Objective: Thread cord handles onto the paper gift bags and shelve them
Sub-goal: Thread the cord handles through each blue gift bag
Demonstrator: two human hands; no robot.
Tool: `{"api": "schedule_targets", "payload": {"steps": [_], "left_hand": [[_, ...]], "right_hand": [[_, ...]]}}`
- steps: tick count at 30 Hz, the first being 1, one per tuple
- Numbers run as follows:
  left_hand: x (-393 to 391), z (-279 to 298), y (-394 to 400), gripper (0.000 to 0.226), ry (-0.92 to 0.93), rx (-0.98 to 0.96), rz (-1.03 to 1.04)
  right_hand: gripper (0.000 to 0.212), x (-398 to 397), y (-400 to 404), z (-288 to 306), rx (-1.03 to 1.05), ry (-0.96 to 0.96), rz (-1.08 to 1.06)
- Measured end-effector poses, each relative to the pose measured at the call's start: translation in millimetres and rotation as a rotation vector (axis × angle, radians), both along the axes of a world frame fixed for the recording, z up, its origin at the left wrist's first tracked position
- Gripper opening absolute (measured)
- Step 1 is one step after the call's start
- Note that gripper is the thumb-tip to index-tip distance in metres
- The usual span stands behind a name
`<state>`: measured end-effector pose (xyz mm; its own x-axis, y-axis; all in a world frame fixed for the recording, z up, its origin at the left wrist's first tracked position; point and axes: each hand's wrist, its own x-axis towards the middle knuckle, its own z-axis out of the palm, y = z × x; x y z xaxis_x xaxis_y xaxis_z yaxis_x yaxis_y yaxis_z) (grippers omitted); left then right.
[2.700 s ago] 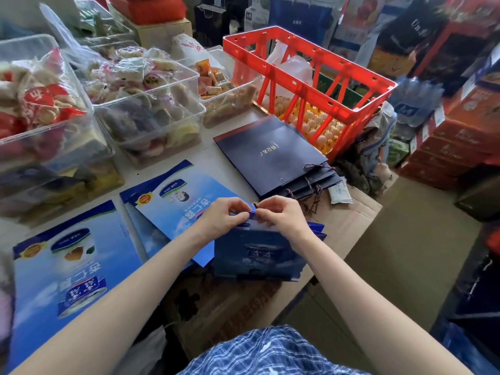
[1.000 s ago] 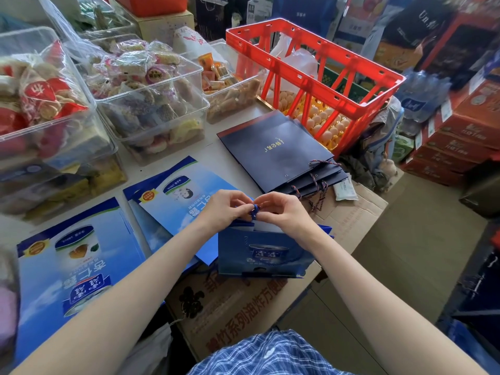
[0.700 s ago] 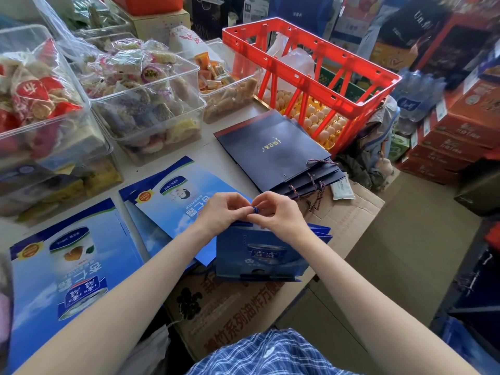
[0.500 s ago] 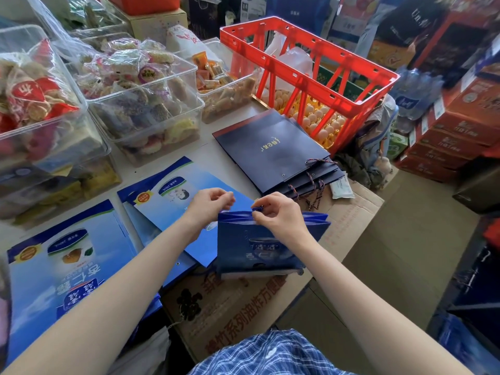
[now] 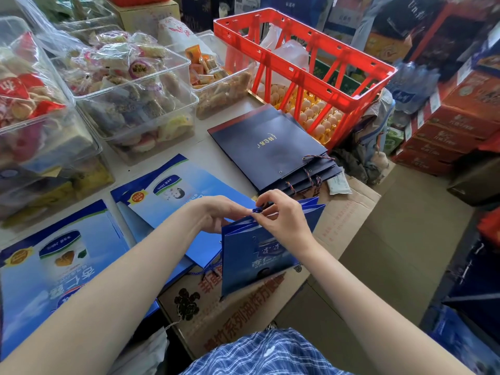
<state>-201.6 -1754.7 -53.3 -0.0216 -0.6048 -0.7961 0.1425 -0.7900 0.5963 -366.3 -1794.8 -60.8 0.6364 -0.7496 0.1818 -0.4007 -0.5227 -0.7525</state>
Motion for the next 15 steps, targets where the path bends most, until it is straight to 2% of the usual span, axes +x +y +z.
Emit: {"api": "schedule_targets", "payload": {"steps": [7, 10, 15], "left_hand": [[9, -1, 10, 0.012, 0.117, -0.006, 0.021], [4, -3, 11, 0.012, 0.038, -0.013, 0.055], [-2, -6, 5, 0.016, -0.066, 0.078, 0.124]], "right_hand": [[0.014, -4, 0, 4, 0.029, 0.008, -0.016], [0.013, -5, 1, 7, 0.048, 0.039, -0.001], [0.012, -3, 5, 10, 0.117, 0.176, 0.096]]}}
